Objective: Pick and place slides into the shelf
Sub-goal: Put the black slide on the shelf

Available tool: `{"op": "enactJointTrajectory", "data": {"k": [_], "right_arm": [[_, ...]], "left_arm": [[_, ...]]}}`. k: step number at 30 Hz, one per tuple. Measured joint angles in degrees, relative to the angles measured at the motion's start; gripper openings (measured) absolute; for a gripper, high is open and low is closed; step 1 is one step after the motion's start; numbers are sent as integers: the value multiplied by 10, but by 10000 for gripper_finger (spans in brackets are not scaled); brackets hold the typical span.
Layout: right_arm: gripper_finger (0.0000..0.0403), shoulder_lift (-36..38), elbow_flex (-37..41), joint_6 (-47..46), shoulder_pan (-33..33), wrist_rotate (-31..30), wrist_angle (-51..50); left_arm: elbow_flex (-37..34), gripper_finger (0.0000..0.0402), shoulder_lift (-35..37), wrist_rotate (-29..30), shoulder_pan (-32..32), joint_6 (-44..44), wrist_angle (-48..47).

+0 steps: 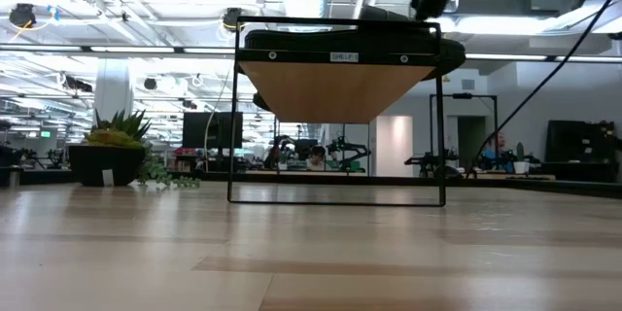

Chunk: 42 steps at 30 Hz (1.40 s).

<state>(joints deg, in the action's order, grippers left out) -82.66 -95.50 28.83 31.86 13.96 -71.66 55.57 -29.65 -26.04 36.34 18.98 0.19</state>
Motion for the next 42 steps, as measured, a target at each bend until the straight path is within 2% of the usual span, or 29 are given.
{"op": "enactJointTrajectory", "data": {"k": [6, 12, 16, 21, 28, 35, 42], "right_arm": [[0, -46, 0, 27, 57, -5, -16], [0, -114, 0, 37, 53, 0, -18], [0, -142, 0, 44, 44, 28, -36], [0, -152, 0, 47, 16, 55, -59], [0, -152, 0, 59, -19, 56, -38], [0, -152, 0, 62, -18, 13, -11], [0, -165, -1, 63, -20, 10, -17]], "left_arm": [[0, 265, 0, 25, 0, -51, -55], [0, 265, 0, 55, 0, -111, -99], [0, 265, 0, 74, 0, -127, -108], [0, 265, 0, 74, 0, -148, -108], [0, 265, 0, 92, 0, -164, -113], [0, 265, 0, 99, 0, -164, -117], [0, 265, 0, 99, 0, -160, -132]]}}
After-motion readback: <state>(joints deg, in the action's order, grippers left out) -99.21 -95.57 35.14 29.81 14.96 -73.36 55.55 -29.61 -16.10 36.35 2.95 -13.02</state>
